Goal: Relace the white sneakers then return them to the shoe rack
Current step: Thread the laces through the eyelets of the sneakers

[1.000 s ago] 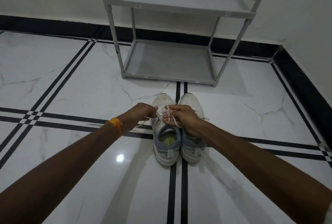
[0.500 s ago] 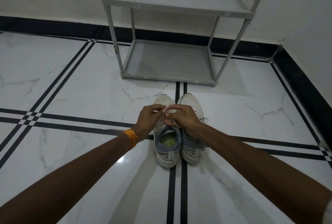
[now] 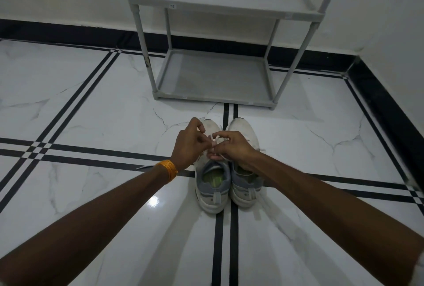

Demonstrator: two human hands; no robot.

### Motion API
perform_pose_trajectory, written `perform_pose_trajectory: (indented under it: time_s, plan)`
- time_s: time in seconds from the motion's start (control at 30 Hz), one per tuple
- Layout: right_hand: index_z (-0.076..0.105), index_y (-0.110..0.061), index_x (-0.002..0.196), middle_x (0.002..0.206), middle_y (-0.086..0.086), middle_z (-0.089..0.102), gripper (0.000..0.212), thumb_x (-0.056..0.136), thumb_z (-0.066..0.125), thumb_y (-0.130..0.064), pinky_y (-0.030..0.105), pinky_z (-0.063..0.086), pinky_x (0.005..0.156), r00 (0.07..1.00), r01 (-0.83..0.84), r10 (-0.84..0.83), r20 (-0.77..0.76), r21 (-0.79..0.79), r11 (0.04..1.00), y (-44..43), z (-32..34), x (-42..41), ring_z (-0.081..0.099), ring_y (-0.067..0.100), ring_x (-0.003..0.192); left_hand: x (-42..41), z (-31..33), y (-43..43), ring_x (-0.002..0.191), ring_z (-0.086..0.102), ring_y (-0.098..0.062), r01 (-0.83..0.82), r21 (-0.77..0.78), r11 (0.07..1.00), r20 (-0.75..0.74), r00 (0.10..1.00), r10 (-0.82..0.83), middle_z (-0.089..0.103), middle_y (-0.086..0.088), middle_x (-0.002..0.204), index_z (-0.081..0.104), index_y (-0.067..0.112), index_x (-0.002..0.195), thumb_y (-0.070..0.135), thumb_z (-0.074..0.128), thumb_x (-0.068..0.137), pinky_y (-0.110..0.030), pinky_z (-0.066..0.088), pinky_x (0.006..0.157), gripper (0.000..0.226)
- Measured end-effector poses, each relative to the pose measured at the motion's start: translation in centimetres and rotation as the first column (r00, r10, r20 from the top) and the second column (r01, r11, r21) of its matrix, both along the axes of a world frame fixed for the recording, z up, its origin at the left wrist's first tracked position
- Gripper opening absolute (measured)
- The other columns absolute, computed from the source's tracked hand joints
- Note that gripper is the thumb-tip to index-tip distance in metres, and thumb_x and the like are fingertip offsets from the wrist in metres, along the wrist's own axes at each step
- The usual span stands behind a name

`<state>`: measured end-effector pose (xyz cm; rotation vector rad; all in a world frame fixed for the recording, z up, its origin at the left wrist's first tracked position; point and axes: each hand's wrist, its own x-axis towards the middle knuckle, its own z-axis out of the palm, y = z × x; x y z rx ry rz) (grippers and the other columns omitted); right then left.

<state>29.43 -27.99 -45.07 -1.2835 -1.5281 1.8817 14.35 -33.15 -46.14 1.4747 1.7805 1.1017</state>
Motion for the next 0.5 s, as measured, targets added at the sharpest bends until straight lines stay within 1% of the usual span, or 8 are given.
perform_pose_trajectory:
  time_s: [0.1, 0.13, 0.2, 0.27, 0.3, 0.4, 0.47, 0.5]
  plan:
    - [0.062, 0.007, 0.114, 0.091, 0.031, 0.067, 0.038, 0.078, 0.068, 0.017, 0.055, 0.056, 0.087, 0.999, -0.032, 0.032, 0.014, 0.025, 0.999, -0.07, 0.2, -0.11, 0.07, 0.035, 0.078, -0.81, 0.01, 0.03, 0.069, 0.072, -0.022, 0.005, -0.041, 0.999, 0.099, 0.995, -0.001, 0.074, -0.011, 0.073, 0.061, 0.011, 0.077, 0.022, 0.086, 0.069, -0.036, 0.06, 0.068, 0.028]
    - [0.06, 0.005, 0.117, 0.092, 0.032, 0.067, 0.041, 0.078, 0.068, 0.017, 0.052, 0.058, 0.085, 0.999, -0.046, 0.046, 0.017, 0.026, 0.999, -0.06, 0.34, -0.08, 0.07, 0.035, 0.077, -0.82, 0.11, 0.06, 0.066, 0.072, -0.023, -0.01, -0.062, 0.998, 0.146, 0.989, 0.019, 0.073, -0.011, 0.072, 0.063, 0.011, 0.073, 0.02, 0.088, 0.066, -0.034, 0.06, 0.066, 0.027]
    - [0.058, 0.001, 0.12, 0.094, 0.034, 0.069, 0.044, 0.08, 0.068, 0.016, 0.047, 0.061, 0.08, 0.995, -0.089, 0.087, 0.039, 0.052, 0.995, 0.01, 0.55, -0.06, 0.072, 0.037, 0.078, -0.71, 0.08, 0.27, 0.061, 0.069, -0.02, -0.071, -0.136, 0.988, 0.24, 0.965, 0.103, 0.072, -0.011, 0.07, 0.062, 0.01, 0.073, 0.022, 0.091, 0.059, -0.029, 0.056, 0.058, 0.034]
    - [0.059, 0.0, 0.122, 0.096, 0.034, 0.069, 0.044, 0.081, 0.068, 0.014, 0.046, 0.061, 0.079, 0.99, -0.129, 0.123, 0.07, 0.093, 0.987, 0.03, 0.6, -0.07, 0.073, 0.039, 0.083, -0.66, -0.1, 0.52, 0.061, 0.065, -0.019, -0.112, -0.21, 0.971, 0.292, 0.941, 0.172, 0.071, -0.01, 0.072, 0.06, 0.011, 0.077, 0.027, 0.094, 0.053, -0.025, 0.05, 0.053, 0.045]
    - [0.059, 0.0, 0.122, 0.096, 0.033, 0.07, 0.044, 0.081, 0.068, 0.013, 0.047, 0.061, 0.079, 0.988, -0.138, 0.129, 0.081, 0.109, 0.984, 0.01, 0.55, -0.08, 0.073, 0.04, 0.084, -0.66, -0.33, 0.65, 0.062, 0.064, -0.02, -0.114, -0.224, 0.968, 0.297, 0.938, 0.179, 0.071, -0.011, 0.073, 0.06, 0.011, 0.079, 0.029, 0.094, 0.052, -0.025, 0.049, 0.052, 0.047]
    - [0.059, -0.001, 0.121, 0.094, 0.031, 0.071, 0.043, 0.081, 0.069, 0.012, 0.052, 0.059, 0.082, 0.988, -0.134, 0.122, 0.093, 0.142, 0.981, -0.1, 0.4, -0.04, 0.074, 0.04, 0.084, -0.26, -0.49, 0.73, 0.067, 0.066, -0.021, -0.121, -0.222, 0.968, 0.246, 0.953, 0.176, 0.071, -0.011, 0.08, 0.06, 0.007, 0.092, 0.031, 0.091, 0.058, -0.026, 0.051, 0.055, 0.052]
    - [0.06, -0.001, 0.118, 0.092, 0.031, 0.071, 0.039, 0.082, 0.069, 0.011, 0.053, 0.059, 0.081, 0.988, -0.141, 0.128, 0.091, 0.157, 0.977, -0.2, 0.45, -0.02, 0.073, 0.041, 0.083, -0.34, -0.43, 0.69, 0.071, 0.065, -0.02, -0.076, -0.275, 0.958, 0.272, 0.95, 0.153, 0.07, -0.012, 0.086, 0.057, 0.009, 0.106, 0.032, 0.087, 0.065, -0.026, 0.05, 0.058, 0.055]
    - [0.061, -0.001, 0.116, 0.091, 0.031, 0.071, 0.037, 0.082, 0.069, 0.011, 0.052, 0.06, 0.081, 0.986, -0.15, 0.136, 0.093, 0.166, 0.975, -0.22, 0.5, -0.03, 0.073, 0.041, 0.083, -0.64, -0.53, 0.69, 0.073, 0.064, -0.021, -0.006, -0.305, 0.952, 0.314, 0.943, 0.107, 0.069, -0.013, 0.088, 0.057, 0.01, 0.111, 0.031, 0.085, 0.07, -0.026, 0.05, 0.059, 0.054]
